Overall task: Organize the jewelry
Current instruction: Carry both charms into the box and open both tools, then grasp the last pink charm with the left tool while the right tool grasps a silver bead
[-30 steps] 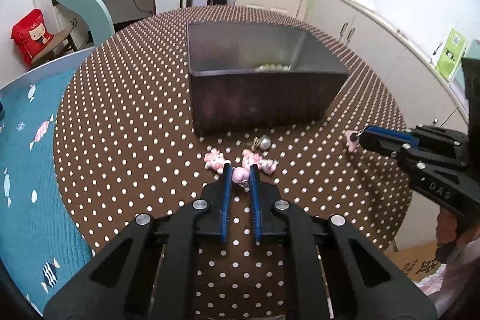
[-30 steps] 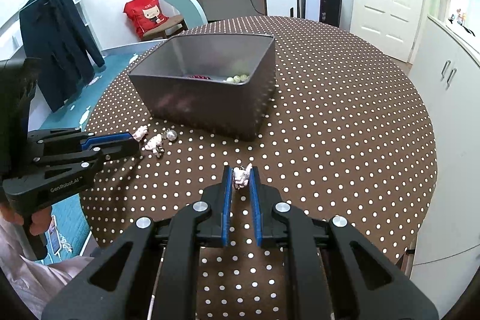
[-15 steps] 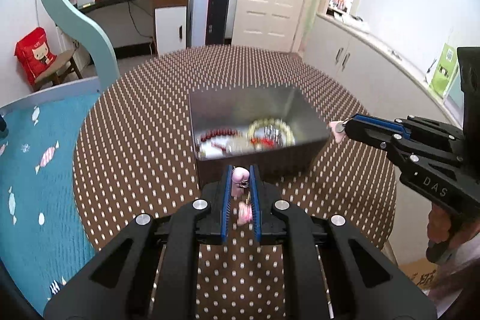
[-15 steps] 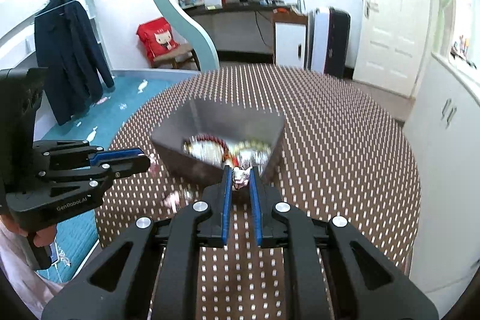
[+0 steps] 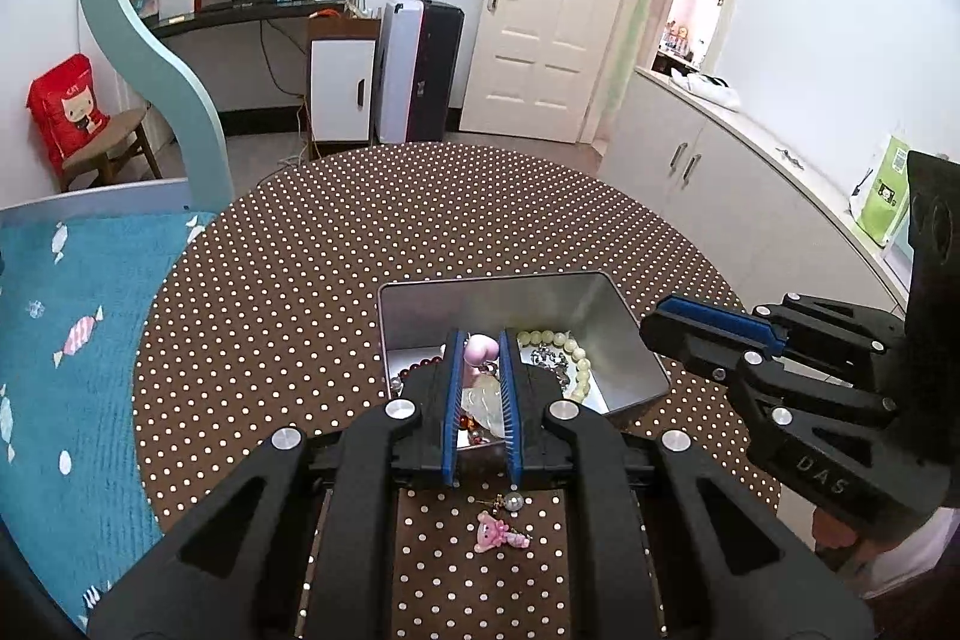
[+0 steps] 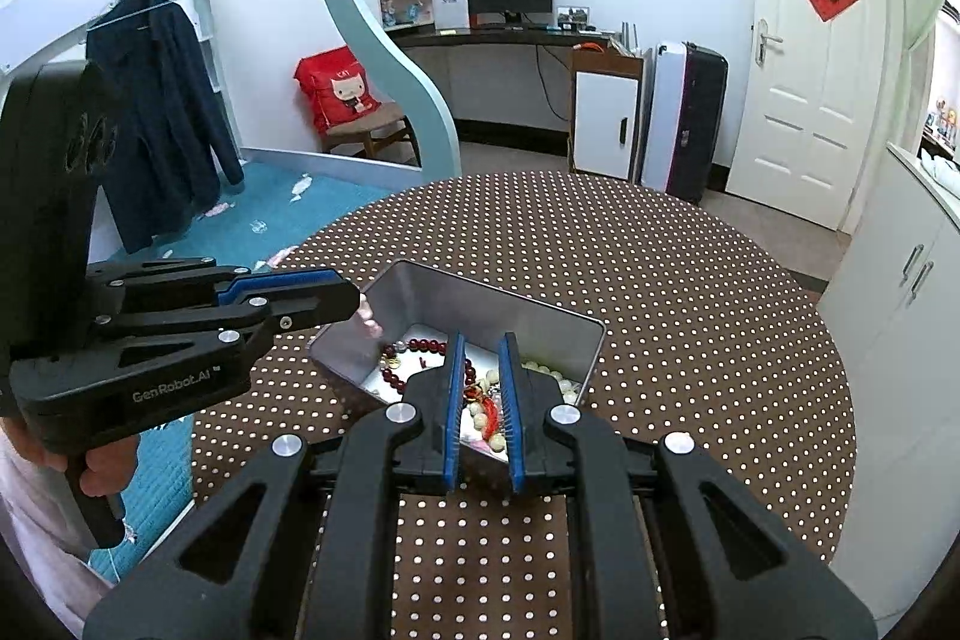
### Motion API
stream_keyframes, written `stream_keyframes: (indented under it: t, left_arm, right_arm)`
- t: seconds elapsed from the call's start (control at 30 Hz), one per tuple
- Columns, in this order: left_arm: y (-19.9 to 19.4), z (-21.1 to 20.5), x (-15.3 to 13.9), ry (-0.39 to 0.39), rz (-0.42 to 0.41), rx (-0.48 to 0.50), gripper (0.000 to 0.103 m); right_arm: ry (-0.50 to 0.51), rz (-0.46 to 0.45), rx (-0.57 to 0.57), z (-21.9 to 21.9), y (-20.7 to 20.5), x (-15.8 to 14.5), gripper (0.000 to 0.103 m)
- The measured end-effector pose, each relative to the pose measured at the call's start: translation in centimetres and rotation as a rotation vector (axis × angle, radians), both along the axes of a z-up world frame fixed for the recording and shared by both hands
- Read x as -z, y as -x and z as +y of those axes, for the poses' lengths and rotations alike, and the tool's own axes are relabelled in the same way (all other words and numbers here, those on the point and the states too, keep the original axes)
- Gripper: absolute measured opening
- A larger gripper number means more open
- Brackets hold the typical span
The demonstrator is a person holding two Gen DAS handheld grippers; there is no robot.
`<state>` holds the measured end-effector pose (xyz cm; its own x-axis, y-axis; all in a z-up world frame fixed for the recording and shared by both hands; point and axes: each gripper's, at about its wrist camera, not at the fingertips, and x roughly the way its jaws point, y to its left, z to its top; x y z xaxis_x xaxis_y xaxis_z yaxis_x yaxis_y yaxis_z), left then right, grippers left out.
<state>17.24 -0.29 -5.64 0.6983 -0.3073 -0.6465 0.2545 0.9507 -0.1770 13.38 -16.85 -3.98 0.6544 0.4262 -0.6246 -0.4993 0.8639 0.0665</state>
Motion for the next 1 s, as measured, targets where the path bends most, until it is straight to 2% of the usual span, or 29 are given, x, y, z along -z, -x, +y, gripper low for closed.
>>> stream_keyframes:
  t: [0.03,0.13,0.17,0.2,0.23,0.53,0.73,0.8,0.9,1.0]
  left_arm:
    - [-0.3,0.0,0.1,-0.001,0.006,-0.002,0.013]
    - [-0.5,0.2,0.5,-0.004,0.026,0.002,0.013]
    - [-0.6,0.4,0.7,-0.005,0.031,0.002,0.019]
    - [-0.7,0.5,0.8,-0.008,0.039,-0.002,0.031]
    - [-0.7,0.6,1.0,-0.006,0.043,-0.006,0.035]
    - [0.4,0.7,1.6,0.001,0.048,0.001,0.036]
    - [1.8,1.2,2.2,-0.001,0.059,0.008,0.036]
    - [2.3,1.2,2.6,-0.005,0.069,0.011,0.042]
    - [3.2,1.1,3.1,-0.016,0.078,0.030,0.047]
    - [3.9,0.7,4.0,-0.024,0.112,0.049,0.047]
  right_arm:
    - [0.002,0.006,0.005,0.0,-0.2,0.1,0.013]
    - [0.011,0.024,0.032,0.0,-0.7,0.5,0.026]
    - [0.017,0.028,0.043,0.0,-0.8,0.6,0.031]
    - [0.018,0.032,0.047,-0.1,-0.7,0.7,0.035]
    - [0.017,0.036,0.047,-0.1,-0.7,0.8,0.036]
    - [0.019,0.035,0.038,0.1,0.2,0.7,0.039]
    - [0.032,0.035,0.039,0.2,0.8,0.8,0.046]
    - [0.046,0.035,0.050,0.2,1.1,1.1,0.057]
    - [0.060,0.044,0.066,-0.1,1.6,1.7,0.058]
    - [0.078,0.060,0.097,-0.5,2.0,2.4,0.065]
